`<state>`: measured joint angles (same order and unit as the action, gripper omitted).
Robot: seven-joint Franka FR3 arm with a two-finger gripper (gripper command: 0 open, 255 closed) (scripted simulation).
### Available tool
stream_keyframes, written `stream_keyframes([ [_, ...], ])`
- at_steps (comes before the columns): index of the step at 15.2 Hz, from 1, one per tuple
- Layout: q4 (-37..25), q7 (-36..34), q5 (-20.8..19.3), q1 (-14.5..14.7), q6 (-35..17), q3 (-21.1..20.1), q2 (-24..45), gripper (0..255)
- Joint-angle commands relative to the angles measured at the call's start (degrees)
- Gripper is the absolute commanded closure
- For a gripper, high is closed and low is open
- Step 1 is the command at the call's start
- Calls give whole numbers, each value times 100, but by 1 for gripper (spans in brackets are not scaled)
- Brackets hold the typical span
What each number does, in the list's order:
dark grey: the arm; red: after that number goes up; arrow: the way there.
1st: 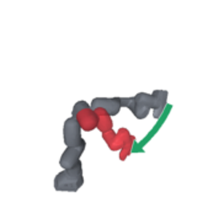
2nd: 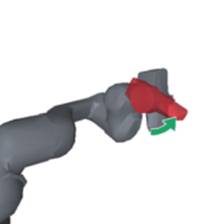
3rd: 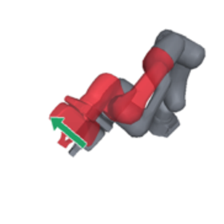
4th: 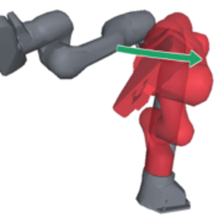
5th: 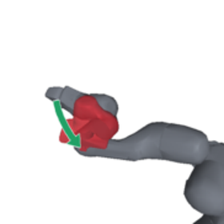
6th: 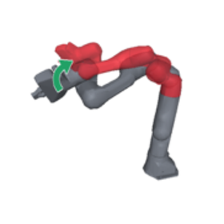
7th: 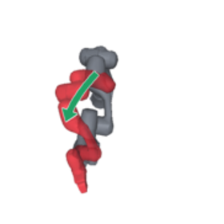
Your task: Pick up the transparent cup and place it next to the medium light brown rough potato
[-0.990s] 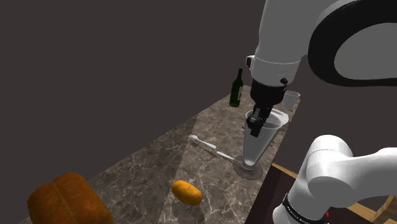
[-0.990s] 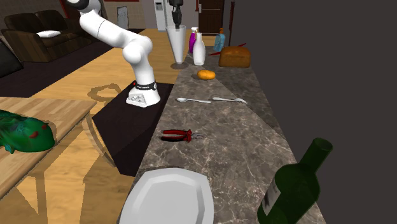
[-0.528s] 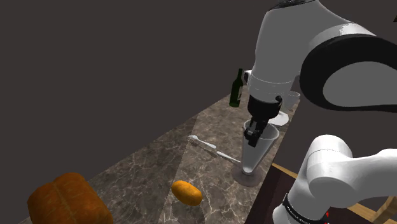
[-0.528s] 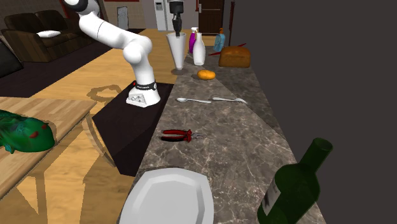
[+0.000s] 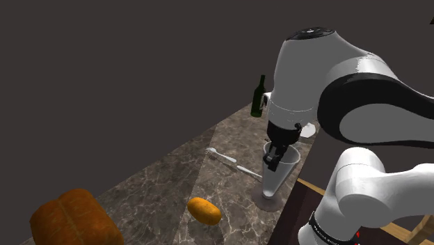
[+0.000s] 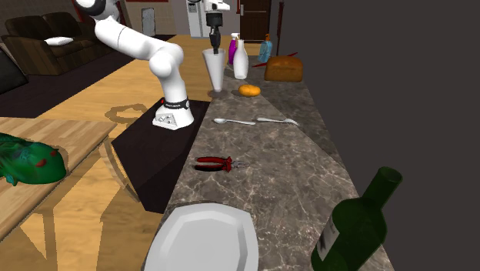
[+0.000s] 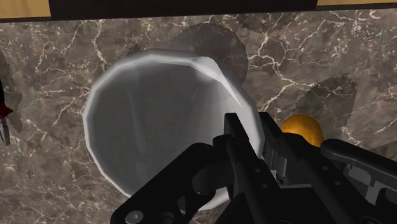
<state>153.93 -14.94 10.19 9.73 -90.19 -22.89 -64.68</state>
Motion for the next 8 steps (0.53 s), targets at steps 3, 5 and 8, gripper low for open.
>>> stream_keyframes([
  [3,352,-43,117,80,-266,-112,-83,255],
  [5,508,-61,173,114,-398,-167,-102,255],
  [8,736,-90,261,166,-603,-256,-118,255],
])
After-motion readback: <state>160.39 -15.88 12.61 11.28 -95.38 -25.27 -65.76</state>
